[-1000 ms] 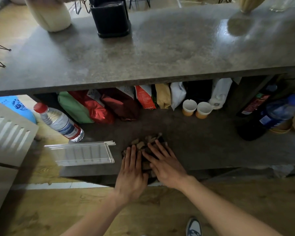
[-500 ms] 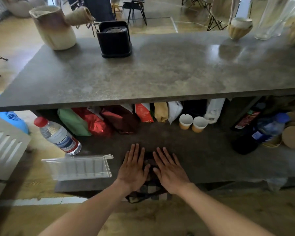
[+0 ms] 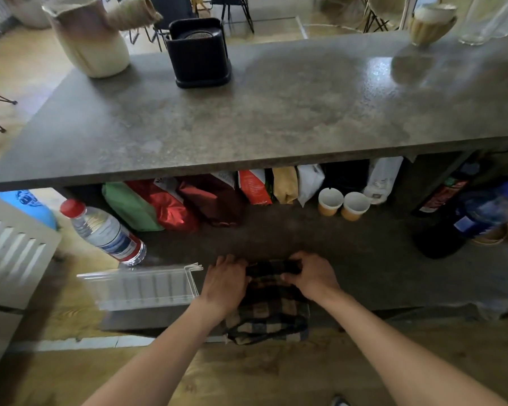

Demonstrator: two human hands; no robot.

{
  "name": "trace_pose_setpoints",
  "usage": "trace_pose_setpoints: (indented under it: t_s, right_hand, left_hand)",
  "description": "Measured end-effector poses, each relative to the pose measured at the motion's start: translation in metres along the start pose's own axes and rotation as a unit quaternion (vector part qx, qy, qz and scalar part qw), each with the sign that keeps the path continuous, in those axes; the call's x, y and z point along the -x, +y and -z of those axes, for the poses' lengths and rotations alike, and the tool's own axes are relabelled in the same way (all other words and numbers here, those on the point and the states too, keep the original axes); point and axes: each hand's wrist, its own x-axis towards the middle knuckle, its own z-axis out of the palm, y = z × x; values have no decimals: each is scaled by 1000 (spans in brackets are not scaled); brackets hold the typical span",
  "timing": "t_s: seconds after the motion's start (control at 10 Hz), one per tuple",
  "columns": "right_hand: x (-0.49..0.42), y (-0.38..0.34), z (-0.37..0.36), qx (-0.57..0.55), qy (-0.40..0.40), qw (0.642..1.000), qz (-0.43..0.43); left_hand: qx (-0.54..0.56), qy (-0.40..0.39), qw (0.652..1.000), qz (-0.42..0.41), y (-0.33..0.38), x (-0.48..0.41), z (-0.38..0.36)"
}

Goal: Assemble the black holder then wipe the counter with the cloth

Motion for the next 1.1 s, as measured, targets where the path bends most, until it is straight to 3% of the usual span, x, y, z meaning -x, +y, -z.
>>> trace_pose_setpoints:
  t_s: [0.1,0.2,0.3,0.4,0.5,0.6,0.7,0.8,0.9,1.0,1.1]
  right_hand:
    - [-9,-1,7,-71,-15,997,-33]
    - [-21,-7,21,-152,34,988,-14]
    - [-44,-13,32,-120,91,988,20]
    - [-51,-14,25,13,105,993,49]
    - [-32,-8,-3,150,143,964,169]
    - [-14,1,-32,240,97,941,221]
    - [-19,9,-43,247,80,946,194]
    - [-17,4,-38,265,60,944,188]
    - [-4,-7,-24,257,32,951,171]
    - [27,-16,-5,174,60,968,173]
    - [83,-35,18,21,73,979,188]
  left_hand:
    - [33,-3,999,7,2,-12,5]
    - [37,53,998,22,2,-35,13]
    - [20,66,997,37,5,-67,20]
    - [18,45,997,58,12,-74,13]
    - [9,82,996,18,19,-45,-12]
    - [16,113,993,-29,18,-20,-40]
    - [20,141,989,-35,13,-17,-53]
    - [8,109,994,-22,14,-18,-52]
    - [15,35,999,-20,18,-11,-26]
    - [84,53,995,-11,22,18,9]
    - [144,112,979,-94,25,61,40]
